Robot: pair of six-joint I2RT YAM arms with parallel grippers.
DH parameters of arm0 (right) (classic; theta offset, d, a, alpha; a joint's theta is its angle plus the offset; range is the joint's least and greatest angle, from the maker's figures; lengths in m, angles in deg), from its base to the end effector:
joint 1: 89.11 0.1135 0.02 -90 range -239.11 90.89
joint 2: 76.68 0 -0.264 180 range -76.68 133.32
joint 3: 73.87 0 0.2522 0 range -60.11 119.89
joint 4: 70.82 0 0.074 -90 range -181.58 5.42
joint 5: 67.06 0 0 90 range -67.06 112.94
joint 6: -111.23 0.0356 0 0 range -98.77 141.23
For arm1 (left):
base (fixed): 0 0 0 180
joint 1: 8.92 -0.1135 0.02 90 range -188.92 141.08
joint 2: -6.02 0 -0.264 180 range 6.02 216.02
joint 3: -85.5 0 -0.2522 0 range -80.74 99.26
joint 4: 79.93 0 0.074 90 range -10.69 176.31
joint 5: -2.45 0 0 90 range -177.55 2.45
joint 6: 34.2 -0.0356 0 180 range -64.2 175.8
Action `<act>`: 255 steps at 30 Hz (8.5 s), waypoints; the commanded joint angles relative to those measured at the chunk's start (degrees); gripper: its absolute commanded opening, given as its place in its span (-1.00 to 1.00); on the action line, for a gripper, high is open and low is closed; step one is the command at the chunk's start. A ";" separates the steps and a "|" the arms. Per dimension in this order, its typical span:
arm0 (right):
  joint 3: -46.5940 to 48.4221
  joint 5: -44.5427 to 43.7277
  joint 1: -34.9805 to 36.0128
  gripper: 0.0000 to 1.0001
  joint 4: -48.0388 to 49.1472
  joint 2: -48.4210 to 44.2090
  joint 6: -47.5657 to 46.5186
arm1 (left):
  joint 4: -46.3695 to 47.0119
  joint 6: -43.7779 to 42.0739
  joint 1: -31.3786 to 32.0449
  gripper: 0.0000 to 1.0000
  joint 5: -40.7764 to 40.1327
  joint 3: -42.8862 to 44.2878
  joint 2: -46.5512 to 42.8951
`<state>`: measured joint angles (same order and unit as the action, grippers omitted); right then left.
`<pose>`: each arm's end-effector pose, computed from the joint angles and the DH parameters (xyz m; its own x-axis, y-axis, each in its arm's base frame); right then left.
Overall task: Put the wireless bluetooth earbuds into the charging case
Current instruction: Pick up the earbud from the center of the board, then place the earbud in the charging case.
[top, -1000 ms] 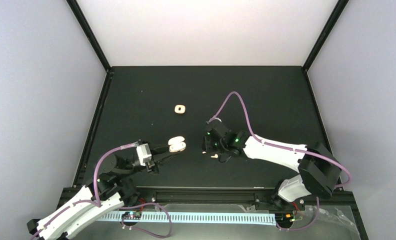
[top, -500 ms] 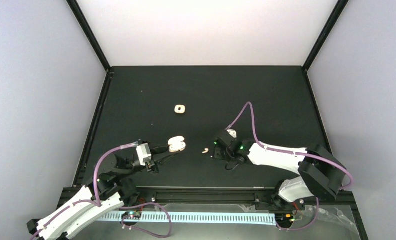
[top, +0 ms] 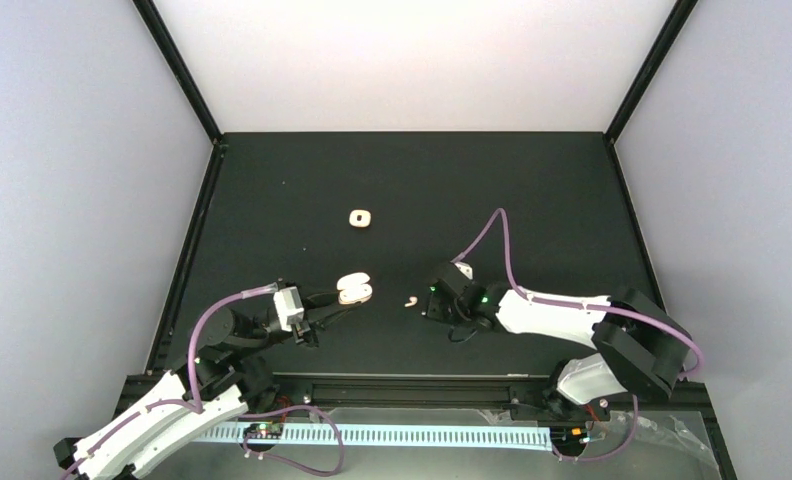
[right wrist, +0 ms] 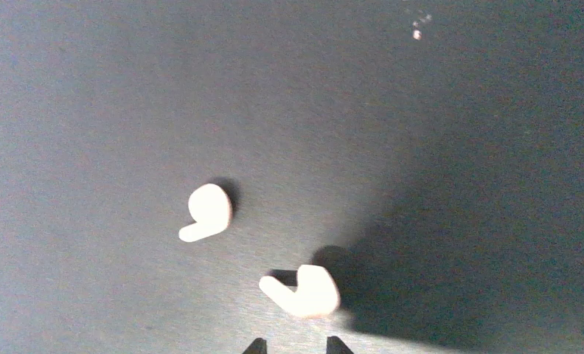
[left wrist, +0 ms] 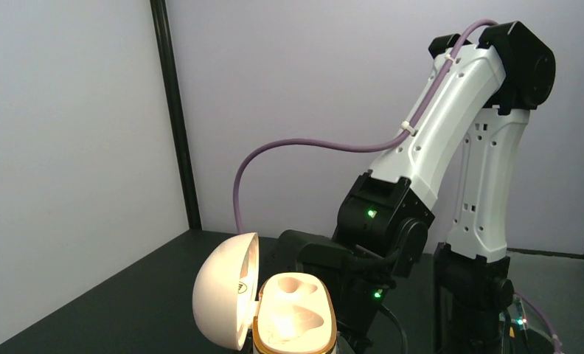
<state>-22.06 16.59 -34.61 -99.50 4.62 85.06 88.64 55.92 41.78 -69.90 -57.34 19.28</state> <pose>0.1526 0.2072 0.1574 -0.9134 0.2555 -0.3169 0.1009 0.8963 0.4319 0.0543 -0.0834 0.2995 0.1348 -0.1679 -0.9765 0.9252 0.3741 0.0634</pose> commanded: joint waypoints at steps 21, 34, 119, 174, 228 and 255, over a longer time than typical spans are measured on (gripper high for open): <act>-0.51 -1.27 -4.23 -0.89 2.76 3.28 -4.52 | -0.12 0.85 0.10 -0.97 0.90 1.40 1.94; 2.37 -0.38 -5.62 -0.88 0.21 4.21 -8.79 | -0.57 0.29 0.10 -0.97 0.64 1.56 1.95; 24.71 -0.20 -1.98 -0.55 -21.73 21.80 -24.28 | -0.15 0.93 0.10 -0.97 1.63 1.83 0.72; 35.64 -8.26 -1.94 -0.98 -20.87 -23.38 -47.36 | 13.34 1.79 0.10 -0.97 -0.32 3.87 11.58; 44.83 -16.88 28.73 -0.98 -13.40 -19.30 -74.47 | 35.69 -0.43 0.28 -0.97 12.47 9.41 33.89; 40.67 -23.23 28.73 -0.98 -10.66 -18.06 -73.46 | 34.40 6.60 0.38 -0.97 10.54 10.18 33.68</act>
<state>19.20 -4.22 -6.24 -111.89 -13.04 11.12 122.28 61.06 41.80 -58.89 -48.34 53.61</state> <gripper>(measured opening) 0.103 0.151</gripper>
